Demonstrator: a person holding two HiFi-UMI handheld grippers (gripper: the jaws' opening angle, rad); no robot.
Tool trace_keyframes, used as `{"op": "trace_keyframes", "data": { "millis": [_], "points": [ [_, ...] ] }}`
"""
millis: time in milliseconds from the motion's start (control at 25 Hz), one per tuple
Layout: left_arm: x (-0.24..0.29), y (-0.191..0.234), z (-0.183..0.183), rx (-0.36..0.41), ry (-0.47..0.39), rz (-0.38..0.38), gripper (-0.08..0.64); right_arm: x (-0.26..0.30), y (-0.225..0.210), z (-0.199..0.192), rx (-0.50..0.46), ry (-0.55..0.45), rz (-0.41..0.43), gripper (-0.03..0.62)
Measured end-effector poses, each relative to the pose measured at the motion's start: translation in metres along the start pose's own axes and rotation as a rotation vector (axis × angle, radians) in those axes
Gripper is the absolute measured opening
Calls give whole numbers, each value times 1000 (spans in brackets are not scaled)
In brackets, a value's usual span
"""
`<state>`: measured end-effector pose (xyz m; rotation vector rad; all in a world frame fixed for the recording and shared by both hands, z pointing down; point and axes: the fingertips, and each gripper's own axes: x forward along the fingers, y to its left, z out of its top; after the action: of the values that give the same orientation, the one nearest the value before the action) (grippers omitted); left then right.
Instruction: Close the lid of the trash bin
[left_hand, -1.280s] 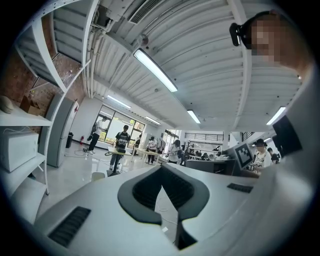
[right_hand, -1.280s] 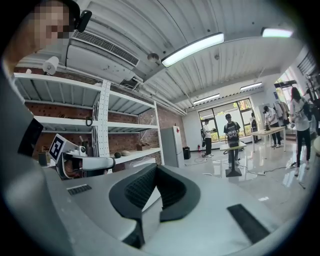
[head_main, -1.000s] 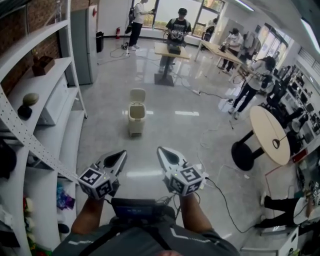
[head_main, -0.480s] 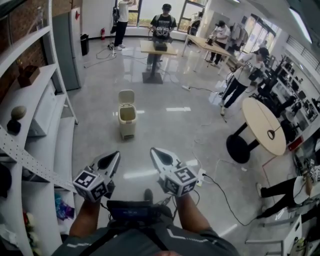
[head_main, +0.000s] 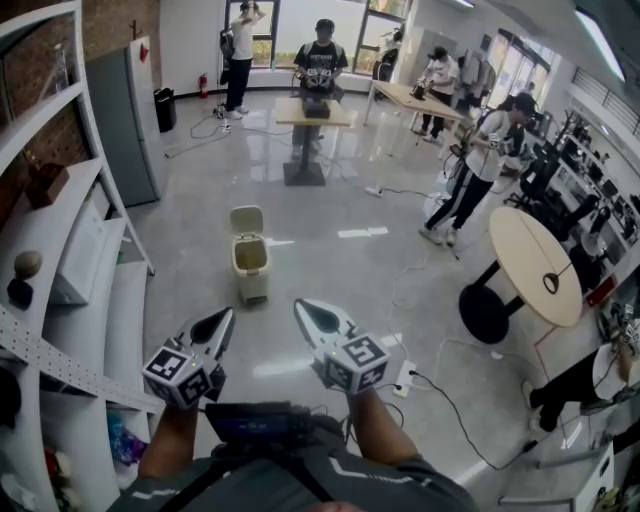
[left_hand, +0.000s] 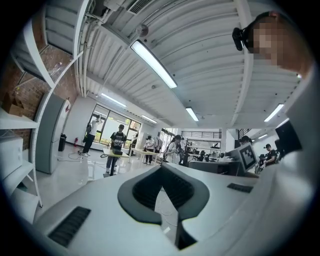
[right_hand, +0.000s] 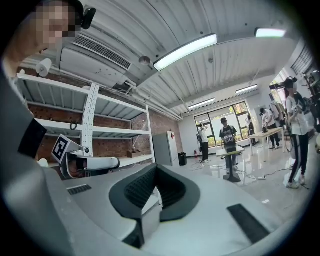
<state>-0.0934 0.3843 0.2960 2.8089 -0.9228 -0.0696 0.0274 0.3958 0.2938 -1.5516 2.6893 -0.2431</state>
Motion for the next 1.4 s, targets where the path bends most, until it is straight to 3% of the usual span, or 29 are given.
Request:
{"op": "trace_keyframes", "data": {
  "millis": [400,720,1080,1400],
  "points": [
    [89,15,14,19,-7,44,-8,25,-83,25,-21,-21,42,11],
    [133,28,9,9,-2,94,-8,42,-119,30,-15,-17,124,11],
    [168,51,12,16,-7,89,-8,66,-154,31,9,-17,113,11],
    [195,110,16,-22,0,82,-8,122,-170,35,-6,22,93,11]
  ]
}}
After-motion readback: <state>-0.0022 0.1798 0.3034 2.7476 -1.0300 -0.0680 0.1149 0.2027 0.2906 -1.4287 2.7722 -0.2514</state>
